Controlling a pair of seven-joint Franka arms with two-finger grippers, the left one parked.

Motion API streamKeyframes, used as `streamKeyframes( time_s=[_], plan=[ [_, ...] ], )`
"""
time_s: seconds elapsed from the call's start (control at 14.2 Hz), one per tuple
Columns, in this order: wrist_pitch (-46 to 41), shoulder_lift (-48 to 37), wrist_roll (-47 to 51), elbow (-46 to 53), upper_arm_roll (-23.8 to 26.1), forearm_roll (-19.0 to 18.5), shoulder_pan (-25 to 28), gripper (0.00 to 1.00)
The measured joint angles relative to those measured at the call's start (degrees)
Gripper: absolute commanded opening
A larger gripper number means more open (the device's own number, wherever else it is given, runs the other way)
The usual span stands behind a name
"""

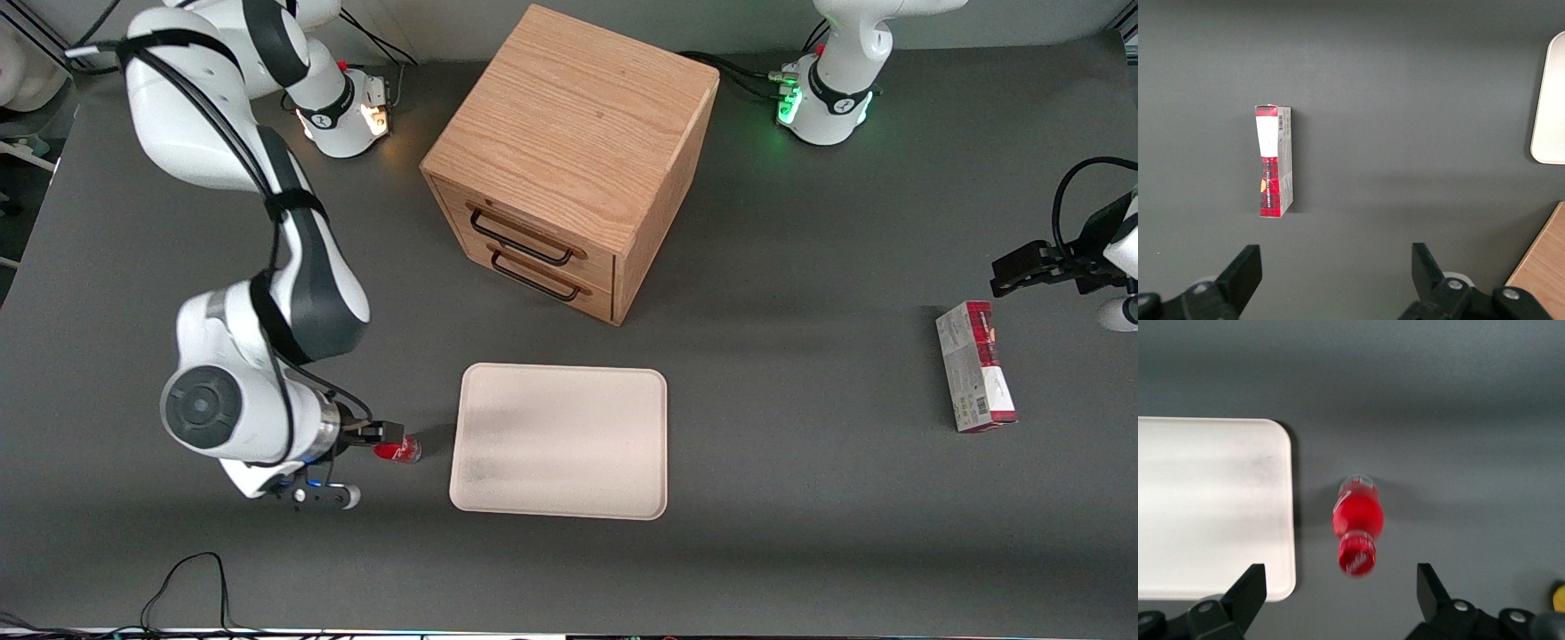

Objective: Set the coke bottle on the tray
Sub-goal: 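Move the open right gripper down over the red Coca-Cola bottle, then close the right gripper around the bottle's neck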

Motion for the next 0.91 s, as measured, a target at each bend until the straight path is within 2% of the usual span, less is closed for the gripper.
streamKeyframes(
  time_s=[0.7,0.84,0.91],
  plan=[
    [0.2,2.7,-2.2,0.8,0.1,-1.7,0.5,0.98],
    [0.1,2.9,-3.2,0.8,0.1,-1.7,0.2,0.92],
    [-0.1,2.9,-3.5,0.8,0.1,-1.7,0.1,0.85]
  ],
)
